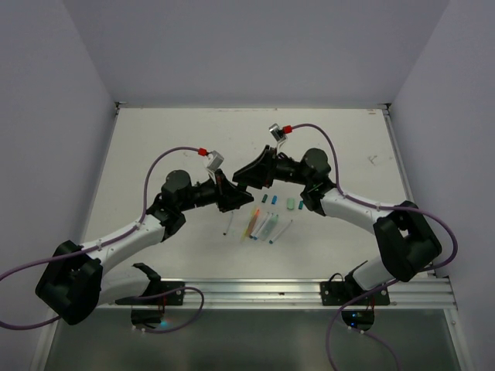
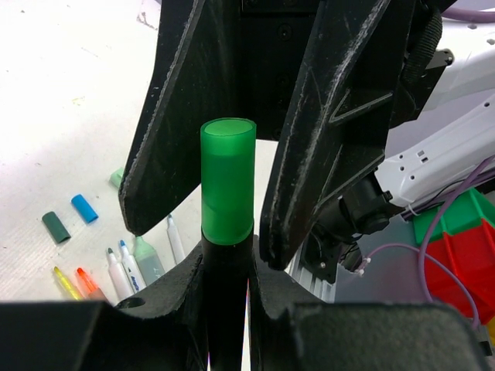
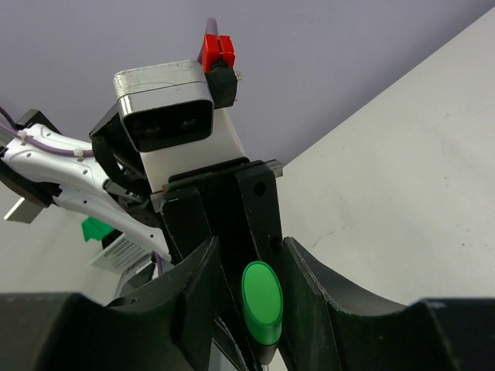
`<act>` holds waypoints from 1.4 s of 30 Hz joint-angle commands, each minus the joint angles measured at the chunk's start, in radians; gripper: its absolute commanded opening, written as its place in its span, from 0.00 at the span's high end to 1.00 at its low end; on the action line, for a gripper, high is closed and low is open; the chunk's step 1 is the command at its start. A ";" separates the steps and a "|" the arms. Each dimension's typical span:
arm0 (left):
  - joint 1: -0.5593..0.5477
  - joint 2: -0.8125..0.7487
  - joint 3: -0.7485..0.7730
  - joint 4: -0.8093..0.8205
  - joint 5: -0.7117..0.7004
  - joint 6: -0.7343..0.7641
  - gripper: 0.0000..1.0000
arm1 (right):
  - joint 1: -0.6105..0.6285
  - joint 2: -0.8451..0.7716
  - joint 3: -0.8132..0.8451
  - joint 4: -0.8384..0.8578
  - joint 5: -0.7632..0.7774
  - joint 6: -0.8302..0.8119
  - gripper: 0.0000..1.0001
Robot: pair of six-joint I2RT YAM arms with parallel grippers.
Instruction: Open the pen caps
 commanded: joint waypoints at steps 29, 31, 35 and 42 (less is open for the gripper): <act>-0.020 -0.033 -0.134 0.147 0.073 -0.059 1.00 | -0.031 -0.034 0.158 0.083 0.056 0.031 1.00; -0.026 -0.037 -0.159 0.148 0.073 -0.062 1.00 | -0.059 -0.044 0.179 0.083 0.062 0.040 1.00; -0.046 -0.042 -0.202 0.153 0.060 -0.069 1.00 | -0.117 -0.060 0.248 0.075 0.091 0.044 1.00; -0.098 0.012 -0.258 0.246 0.042 -0.108 1.00 | -0.166 -0.077 0.333 0.077 0.174 0.041 1.00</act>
